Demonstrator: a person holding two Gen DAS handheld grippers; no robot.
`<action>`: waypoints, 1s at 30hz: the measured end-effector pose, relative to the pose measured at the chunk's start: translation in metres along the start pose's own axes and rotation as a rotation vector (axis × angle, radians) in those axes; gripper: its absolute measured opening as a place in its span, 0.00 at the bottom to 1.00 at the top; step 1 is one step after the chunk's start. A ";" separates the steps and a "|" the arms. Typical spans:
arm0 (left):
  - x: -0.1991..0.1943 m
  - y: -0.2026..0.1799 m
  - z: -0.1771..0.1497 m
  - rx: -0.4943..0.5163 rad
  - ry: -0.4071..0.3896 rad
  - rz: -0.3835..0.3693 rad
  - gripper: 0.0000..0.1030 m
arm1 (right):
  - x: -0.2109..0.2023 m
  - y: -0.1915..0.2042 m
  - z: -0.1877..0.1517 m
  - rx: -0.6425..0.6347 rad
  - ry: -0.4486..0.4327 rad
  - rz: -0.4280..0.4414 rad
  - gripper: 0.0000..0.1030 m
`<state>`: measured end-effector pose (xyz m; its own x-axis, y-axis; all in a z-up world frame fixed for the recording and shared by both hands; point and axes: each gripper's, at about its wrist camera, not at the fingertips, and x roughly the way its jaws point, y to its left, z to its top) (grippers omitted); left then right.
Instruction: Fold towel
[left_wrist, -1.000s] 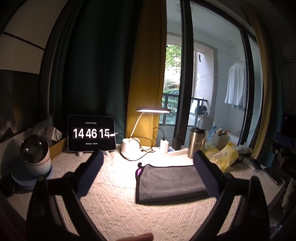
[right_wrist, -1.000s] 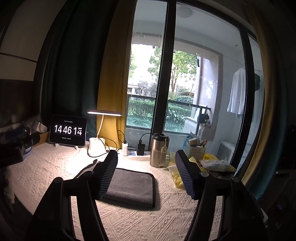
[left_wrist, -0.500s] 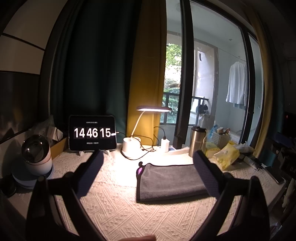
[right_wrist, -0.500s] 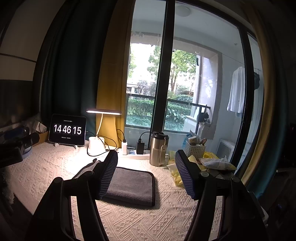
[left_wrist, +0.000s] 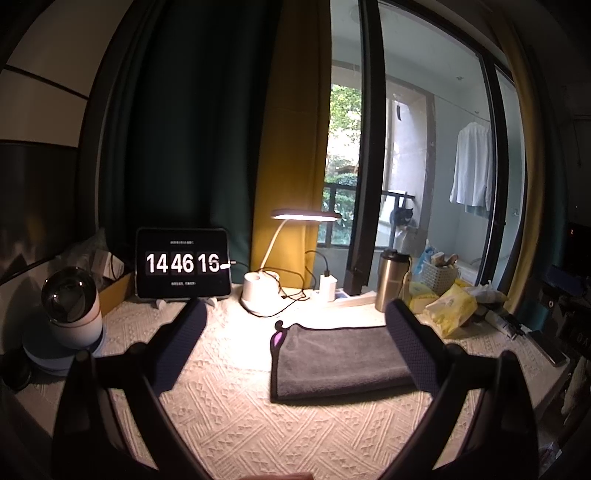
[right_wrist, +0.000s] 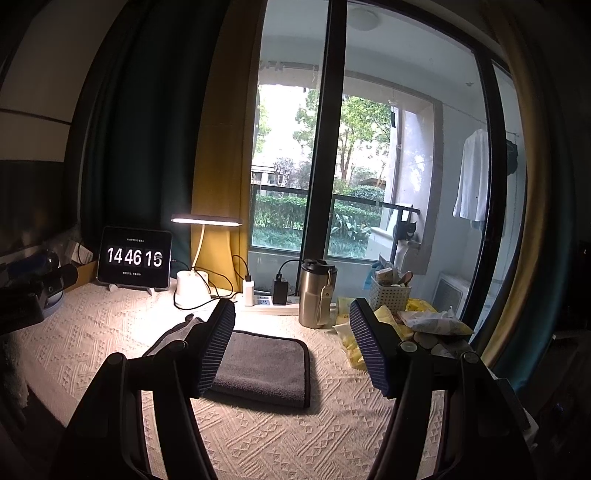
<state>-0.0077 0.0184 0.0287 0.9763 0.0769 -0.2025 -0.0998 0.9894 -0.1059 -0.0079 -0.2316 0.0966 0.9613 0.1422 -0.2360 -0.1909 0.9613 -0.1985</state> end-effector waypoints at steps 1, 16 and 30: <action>0.001 0.000 0.000 0.001 0.000 0.000 0.95 | 0.000 0.000 0.000 0.000 0.004 0.001 0.66; 0.001 0.000 -0.004 -0.005 0.010 -0.002 0.95 | 0.001 0.000 0.000 -0.002 0.016 0.007 0.66; 0.008 0.001 -0.011 -0.011 0.030 -0.002 0.95 | 0.013 0.004 -0.002 -0.005 0.044 0.019 0.66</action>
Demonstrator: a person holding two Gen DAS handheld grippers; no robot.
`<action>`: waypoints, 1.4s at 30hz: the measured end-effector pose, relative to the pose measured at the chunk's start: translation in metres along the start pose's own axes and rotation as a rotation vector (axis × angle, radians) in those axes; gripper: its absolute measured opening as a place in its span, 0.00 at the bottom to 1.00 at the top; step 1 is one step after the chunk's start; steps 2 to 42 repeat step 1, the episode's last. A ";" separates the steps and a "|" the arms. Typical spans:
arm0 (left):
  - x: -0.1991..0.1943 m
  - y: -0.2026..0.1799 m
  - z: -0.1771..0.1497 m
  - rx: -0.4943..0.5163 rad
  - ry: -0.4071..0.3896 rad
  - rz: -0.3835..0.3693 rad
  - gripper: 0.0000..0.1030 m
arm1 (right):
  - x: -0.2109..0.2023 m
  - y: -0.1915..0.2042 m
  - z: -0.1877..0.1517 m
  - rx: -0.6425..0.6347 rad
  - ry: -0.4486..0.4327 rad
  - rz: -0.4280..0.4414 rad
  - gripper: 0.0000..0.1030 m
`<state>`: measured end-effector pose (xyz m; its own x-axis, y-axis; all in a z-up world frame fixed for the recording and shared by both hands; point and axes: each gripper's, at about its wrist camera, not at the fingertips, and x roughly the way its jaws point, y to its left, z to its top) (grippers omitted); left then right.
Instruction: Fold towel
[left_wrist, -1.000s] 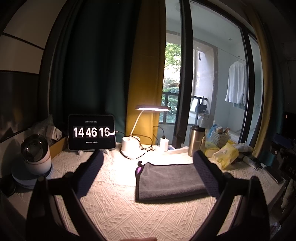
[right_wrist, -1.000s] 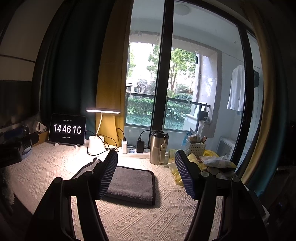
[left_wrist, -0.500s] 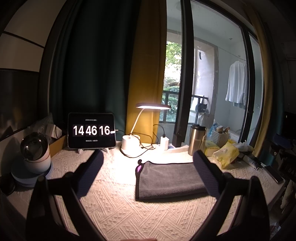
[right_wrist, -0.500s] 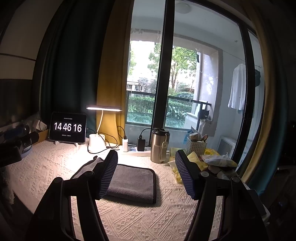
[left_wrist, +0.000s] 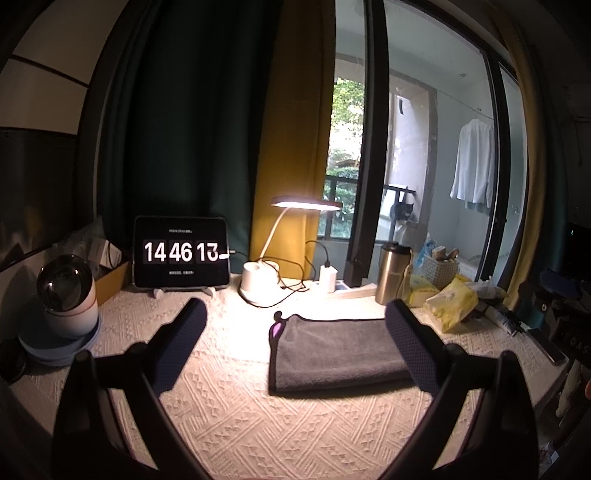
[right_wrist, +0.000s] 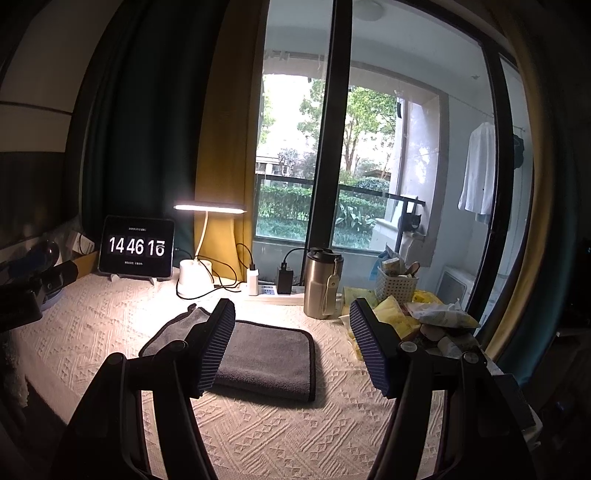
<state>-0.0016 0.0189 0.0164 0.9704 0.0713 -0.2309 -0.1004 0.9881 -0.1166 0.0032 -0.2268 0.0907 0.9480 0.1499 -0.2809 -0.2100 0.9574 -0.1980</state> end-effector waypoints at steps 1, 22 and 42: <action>0.001 0.001 0.000 0.001 0.000 0.001 0.95 | 0.002 0.000 -0.001 0.001 0.003 0.005 0.66; 0.001 0.001 0.000 0.001 0.000 0.001 0.95 | 0.002 0.000 -0.001 0.001 0.003 0.005 0.66; 0.001 0.001 0.000 0.001 0.000 0.001 0.95 | 0.002 0.000 -0.001 0.001 0.003 0.005 0.66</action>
